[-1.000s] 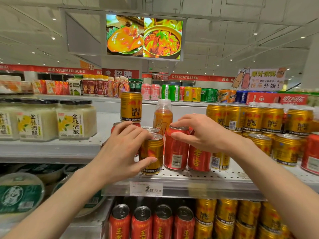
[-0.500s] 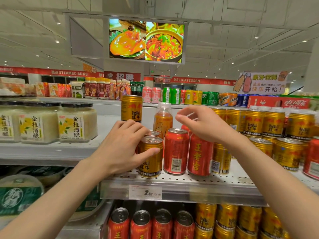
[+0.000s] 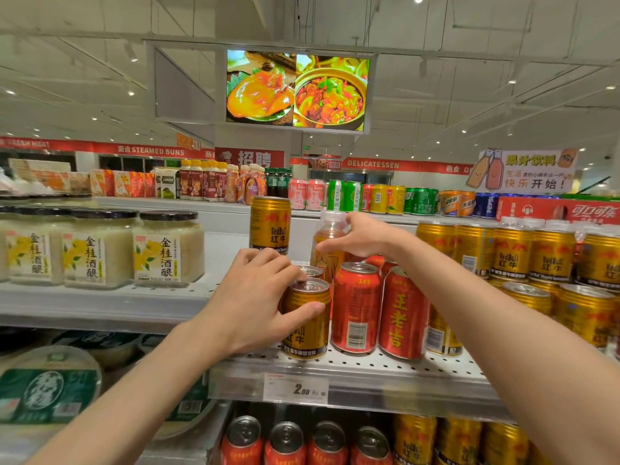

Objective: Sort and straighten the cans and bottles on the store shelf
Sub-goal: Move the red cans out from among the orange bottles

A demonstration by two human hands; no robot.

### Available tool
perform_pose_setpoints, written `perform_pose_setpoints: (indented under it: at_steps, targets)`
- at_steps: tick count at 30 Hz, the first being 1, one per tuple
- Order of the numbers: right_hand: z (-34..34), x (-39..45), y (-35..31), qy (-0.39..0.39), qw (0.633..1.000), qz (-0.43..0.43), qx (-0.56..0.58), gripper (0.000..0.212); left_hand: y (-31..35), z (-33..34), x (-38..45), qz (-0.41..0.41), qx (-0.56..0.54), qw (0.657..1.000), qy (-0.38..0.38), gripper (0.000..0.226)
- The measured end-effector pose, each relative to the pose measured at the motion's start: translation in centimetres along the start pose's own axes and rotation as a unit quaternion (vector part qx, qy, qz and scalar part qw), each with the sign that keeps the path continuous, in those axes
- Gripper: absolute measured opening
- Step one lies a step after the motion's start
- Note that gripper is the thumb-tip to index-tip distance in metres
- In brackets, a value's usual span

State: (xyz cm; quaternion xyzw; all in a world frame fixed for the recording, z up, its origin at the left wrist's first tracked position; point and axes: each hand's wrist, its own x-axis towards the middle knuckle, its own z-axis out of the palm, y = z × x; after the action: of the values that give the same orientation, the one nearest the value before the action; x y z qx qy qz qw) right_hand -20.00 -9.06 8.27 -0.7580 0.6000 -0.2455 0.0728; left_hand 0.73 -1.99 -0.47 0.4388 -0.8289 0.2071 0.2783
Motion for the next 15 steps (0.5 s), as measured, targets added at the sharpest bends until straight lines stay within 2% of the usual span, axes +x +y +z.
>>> perform_pose_setpoints:
  at_steps: [3, 6, 9, 15]
  targets:
    - [-0.1, -0.2, 0.3, 0.009, 1.0, 0.0, 0.016, 0.049, 0.1, 0.1, -0.1, -0.004, -0.001, 1.0, 0.0, 0.071]
    - [-0.2, -0.4, 1.0, 0.047, 0.997, -0.001, 0.063, 0.063, 0.1, 0.1, -0.1, -0.01, -0.001, 1.0, 0.003, 0.073]
    - [-1.1, -1.3, 1.3, 0.1, 0.988, 0.002, 0.115, 0.068, 0.2, 0.3, -0.1, -0.016, 0.003, 1.0, 0.002, 0.072]
    - [-2.8, -3.3, 2.3, 0.224, 0.942, -0.01, 0.25, 0.068, 0.4, 0.3, 0.1, -0.028, -0.022, 0.999, 0.016, 0.069]
